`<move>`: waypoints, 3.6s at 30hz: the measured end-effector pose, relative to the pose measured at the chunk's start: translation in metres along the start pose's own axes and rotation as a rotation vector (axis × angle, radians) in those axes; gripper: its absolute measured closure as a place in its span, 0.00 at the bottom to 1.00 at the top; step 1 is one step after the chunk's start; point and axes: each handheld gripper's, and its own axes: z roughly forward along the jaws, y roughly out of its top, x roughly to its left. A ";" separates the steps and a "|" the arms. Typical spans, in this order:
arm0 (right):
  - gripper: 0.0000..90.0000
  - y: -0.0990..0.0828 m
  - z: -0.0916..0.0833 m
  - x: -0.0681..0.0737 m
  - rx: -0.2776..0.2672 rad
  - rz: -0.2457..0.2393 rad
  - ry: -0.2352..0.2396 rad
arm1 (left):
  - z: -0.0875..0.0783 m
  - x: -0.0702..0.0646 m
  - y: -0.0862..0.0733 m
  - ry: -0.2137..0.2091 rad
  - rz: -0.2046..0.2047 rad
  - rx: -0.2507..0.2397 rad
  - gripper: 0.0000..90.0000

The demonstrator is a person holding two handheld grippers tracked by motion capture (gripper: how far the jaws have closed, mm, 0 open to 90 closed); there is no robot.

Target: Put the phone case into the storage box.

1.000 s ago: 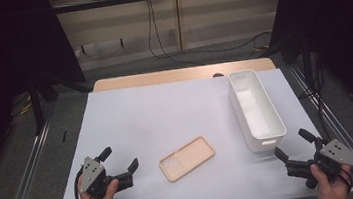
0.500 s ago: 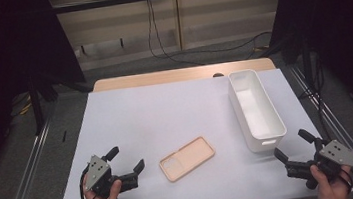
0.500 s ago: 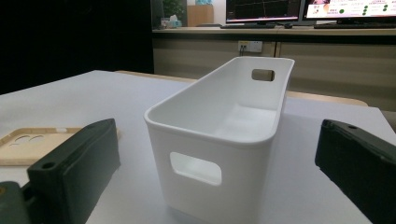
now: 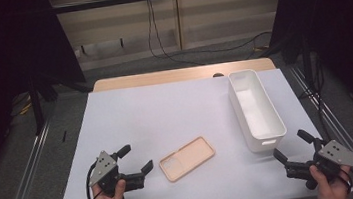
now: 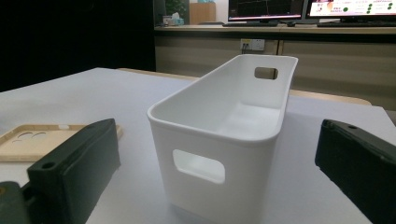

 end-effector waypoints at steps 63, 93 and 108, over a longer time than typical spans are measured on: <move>0.00 -0.001 -0.001 0.002 0.002 -0.009 0.010 | 0.068 -0.027 0.028 -0.321 0.027 0.152 0.84; 0.00 -0.001 -0.002 0.002 0.001 -0.006 0.014 | 0.076 -0.039 0.013 -0.374 -0.001 0.562 1.00; 0.00 -0.002 -0.002 0.002 0.008 -0.010 0.018 | 0.081 -0.048 -0.002 -0.398 0.032 0.717 1.00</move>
